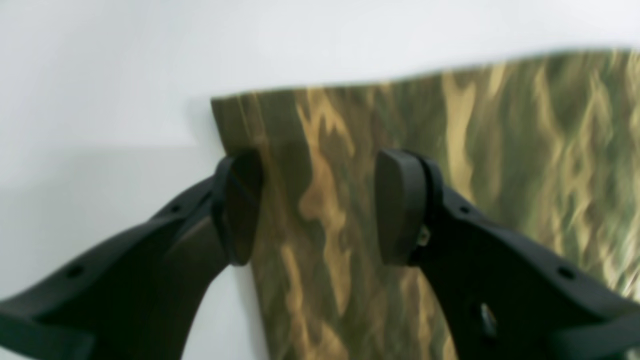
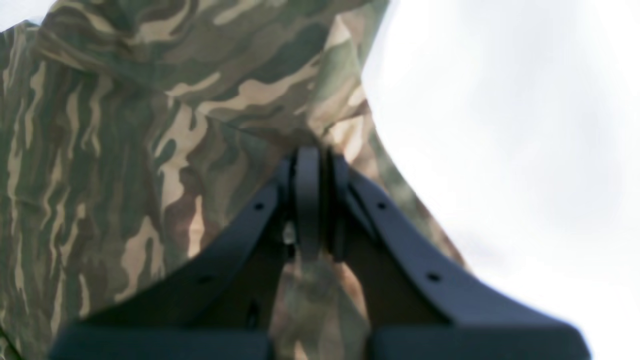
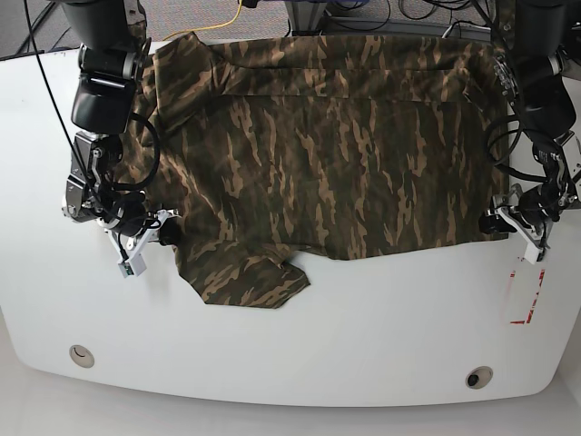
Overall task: Layout the t-shirt on the table in an organized manner, then fold the t-shirt properly
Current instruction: 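Grasp the shirt's side edges with both grippers, then hold the side edges with both grippers and pull them taut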
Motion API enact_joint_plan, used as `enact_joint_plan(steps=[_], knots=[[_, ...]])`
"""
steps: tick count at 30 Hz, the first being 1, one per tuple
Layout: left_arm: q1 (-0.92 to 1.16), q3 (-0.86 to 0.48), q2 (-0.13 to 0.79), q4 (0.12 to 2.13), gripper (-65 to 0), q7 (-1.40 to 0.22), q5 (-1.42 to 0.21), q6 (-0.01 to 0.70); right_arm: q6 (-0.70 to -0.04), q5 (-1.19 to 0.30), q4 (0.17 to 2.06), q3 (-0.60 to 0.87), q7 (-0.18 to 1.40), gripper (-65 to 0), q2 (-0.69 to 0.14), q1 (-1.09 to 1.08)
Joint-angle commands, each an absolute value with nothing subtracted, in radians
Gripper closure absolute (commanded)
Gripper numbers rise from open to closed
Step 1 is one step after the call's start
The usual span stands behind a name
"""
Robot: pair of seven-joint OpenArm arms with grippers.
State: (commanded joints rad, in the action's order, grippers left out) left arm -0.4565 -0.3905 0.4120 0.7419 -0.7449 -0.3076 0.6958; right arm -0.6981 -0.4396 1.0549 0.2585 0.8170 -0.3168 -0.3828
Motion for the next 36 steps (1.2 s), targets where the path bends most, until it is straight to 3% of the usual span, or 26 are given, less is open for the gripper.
enact_joint_plan(steps=[9, 22, 36], knots=[[-0.456, -0.312, 0.412, 0.730, -33.6, -0.713, -0.308, 0.601, -0.698, -0.440, 1.079, 0.259, 0.822, 0.0, -0.318, -0.377], [-0.394, -0.320, 0.453, 0.993, -33.3, -0.809, -0.312, 0.602, -0.698, -0.440, 1.079, 0.259, 0.840, 0.0, -0.320, -0.377], [-0.398, -0.315, 0.452, 0.874, -33.5, -0.763, -0.309, 0.599, -0.698, -0.441, 1.081, 0.259, 0.840, 0.0, -0.328, -0.383]])
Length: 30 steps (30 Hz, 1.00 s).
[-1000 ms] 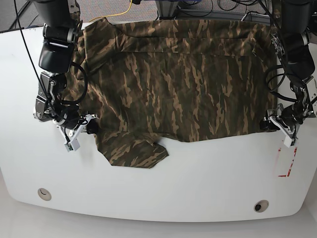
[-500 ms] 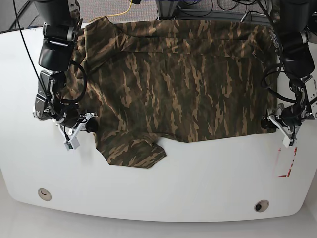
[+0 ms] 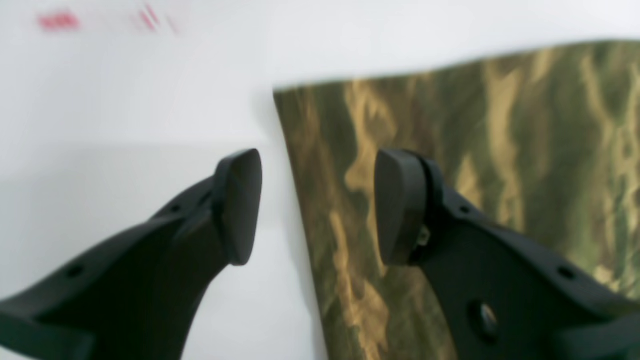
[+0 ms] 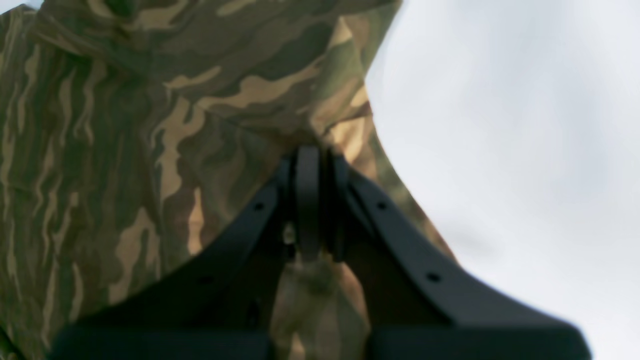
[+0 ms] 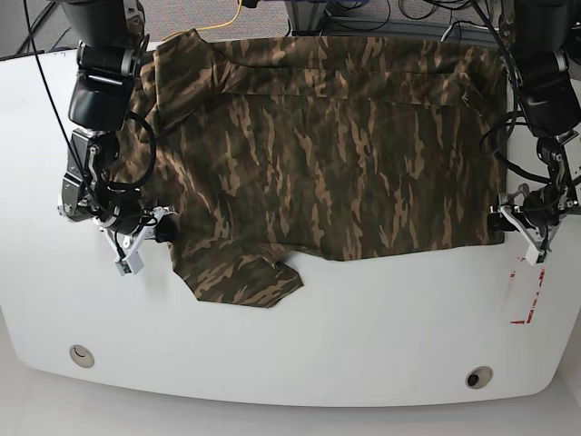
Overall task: Layout the t-shirt on the table in an organized manner, then fold the t-shirt properly
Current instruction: 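Hold the side edges with both grippers and pull them taut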
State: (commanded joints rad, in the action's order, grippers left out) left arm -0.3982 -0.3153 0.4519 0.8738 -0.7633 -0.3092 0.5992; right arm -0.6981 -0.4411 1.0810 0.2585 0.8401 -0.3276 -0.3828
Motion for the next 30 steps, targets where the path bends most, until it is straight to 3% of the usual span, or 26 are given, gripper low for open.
enact_joint_plan(steps=[18, 23, 30], knots=[[-0.444, -0.312, 0.418, 0.743, -33.2, -0.716, -0.308, 0.601, -0.698, -0.443, 1.081, 0.259, 0.842, 0.0, -0.331, -0.380], [-0.449, -0.245, 0.410, 0.743, -33.1, -0.716, -0.314, 0.602, -0.698, -0.443, 1.081, 0.259, 0.842, 0.0, -0.331, -0.380], [-0.450, -0.189, 0.354, 0.743, -25.3, -0.714, -0.312, 0.602, -0.698, -0.443, 1.081, 0.259, 0.842, 0.0, -0.331, -0.383]])
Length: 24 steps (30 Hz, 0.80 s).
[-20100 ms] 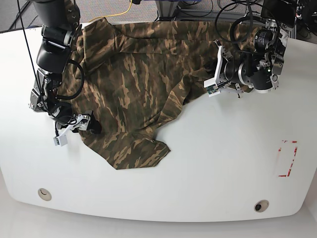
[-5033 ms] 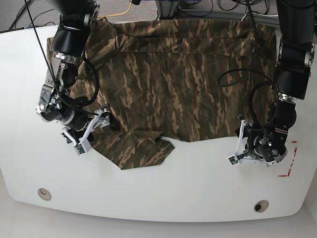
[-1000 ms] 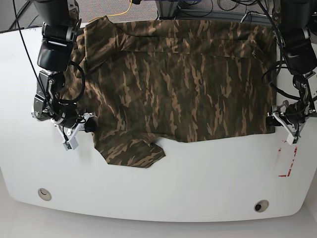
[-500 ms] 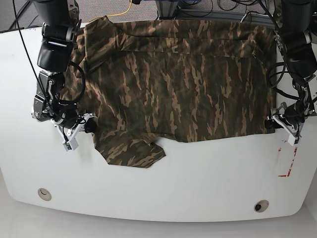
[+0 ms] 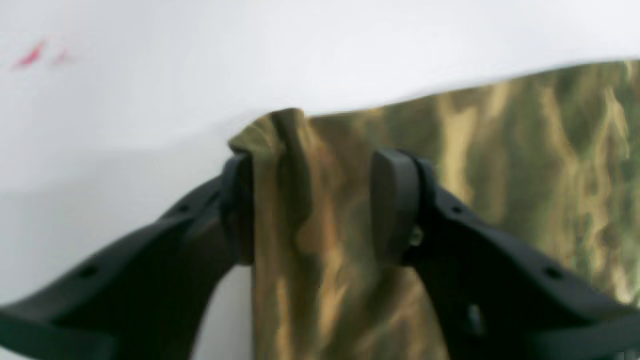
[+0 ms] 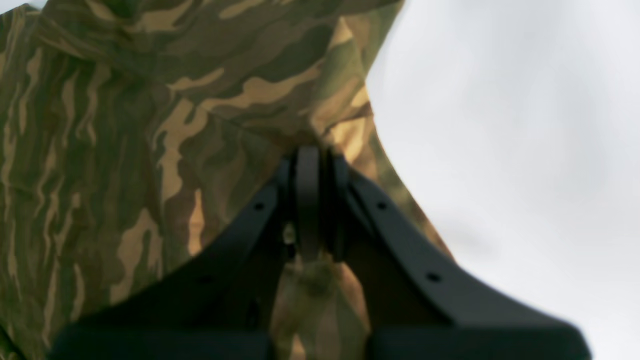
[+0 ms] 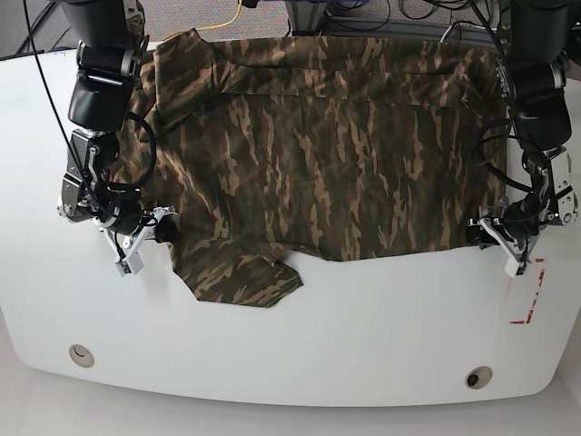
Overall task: Layout the t-shirt on the table in an organized manner, then fold the t-shirt properly
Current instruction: 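Hold the side edges with both grippers and pull them taut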
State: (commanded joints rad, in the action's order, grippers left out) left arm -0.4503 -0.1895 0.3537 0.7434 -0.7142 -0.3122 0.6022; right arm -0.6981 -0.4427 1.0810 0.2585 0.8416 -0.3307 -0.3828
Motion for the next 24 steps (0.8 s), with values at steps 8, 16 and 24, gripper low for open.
enact_joint_plan(steps=[8, 16, 24], knots=[[-0.450, -0.191, 0.355, 0.743, -14.0, -0.708, -0.312, 0.598, -0.698, -0.443, 1.081, 0.259, 0.842, 0.0, -0.331, -0.383], [-0.452, -0.191, 0.357, 0.745, 0.0, -0.707, -0.312, 0.598, -0.698, -0.443, 1.082, 0.259, 0.842, 0.0, -0.341, -0.383], [-0.447, -0.191, 0.354, 0.865, 0.0, -0.730, -0.314, 0.604, -0.698, -0.443, 1.201, 0.262, 0.881, 0.0, -0.344, -0.378]])
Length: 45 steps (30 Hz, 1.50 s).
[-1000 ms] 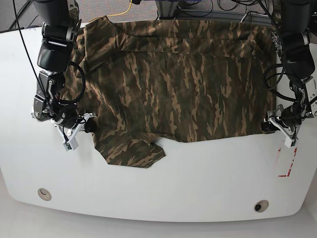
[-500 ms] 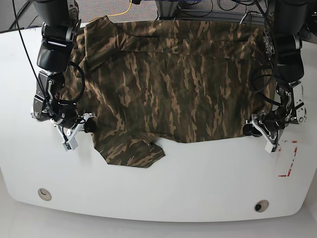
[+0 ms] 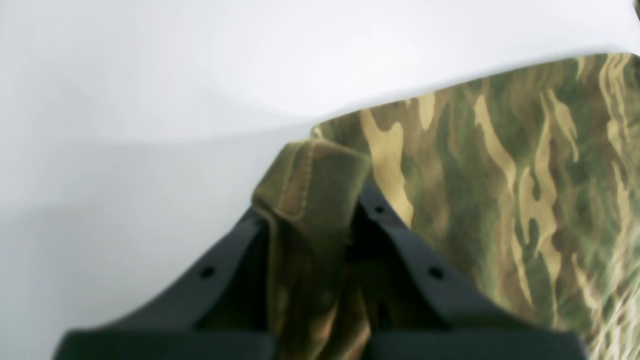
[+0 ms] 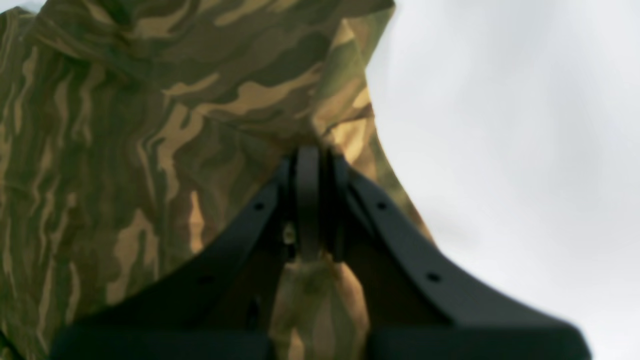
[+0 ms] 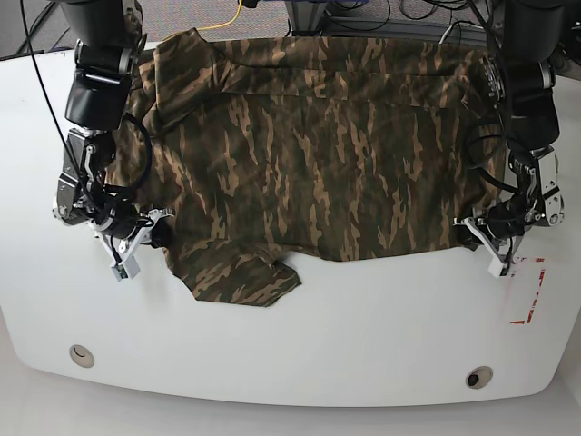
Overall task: Layout the t-shirt on the table in an organized manner, then fold the t-shirt properly
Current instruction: 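Hold the side edges with both grippers and pull them taut, then lift the held edge with both grippers and fold it toward the collar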
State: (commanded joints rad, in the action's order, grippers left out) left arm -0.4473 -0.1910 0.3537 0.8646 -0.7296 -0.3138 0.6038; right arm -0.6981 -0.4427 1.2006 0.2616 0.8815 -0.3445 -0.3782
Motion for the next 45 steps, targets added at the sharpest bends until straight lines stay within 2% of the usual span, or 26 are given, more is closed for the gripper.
enact_joint_plan(steps=[7, 16, 30, 39, 45], knots=[[-0.427, -0.188, 0.334, 1.086, 0.0, -0.851, -0.315, 0.607, -0.698, -0.438, 1.317, 0.375, 0.990, 0.0, -0.348, -0.384], [-0.432, -0.188, 0.331, 1.242, 0.0, -0.977, -0.315, 0.697, -0.698, -0.441, 1.452, 0.417, 1.098, 0.0, -0.364, -0.367], [-0.344, -0.189, 0.334, 1.454, 0.0, -1.139, -0.311, 0.698, -0.698, -0.443, 1.673, 0.418, 1.119, 0.0, -0.360, -0.171], [-0.203, -0.191, 0.358, 1.598, 0.0, -1.176, -0.314, 0.698, -0.698, -0.444, 1.747, 0.515, 1.122, 0.0, -0.328, -0.065], [-0.108, -0.191, 0.364, 1.664, 0.0, -1.178, -0.314, 0.698, -0.698, -0.444, 1.810, 0.558, 1.184, 0.0, -0.323, -0.021]])
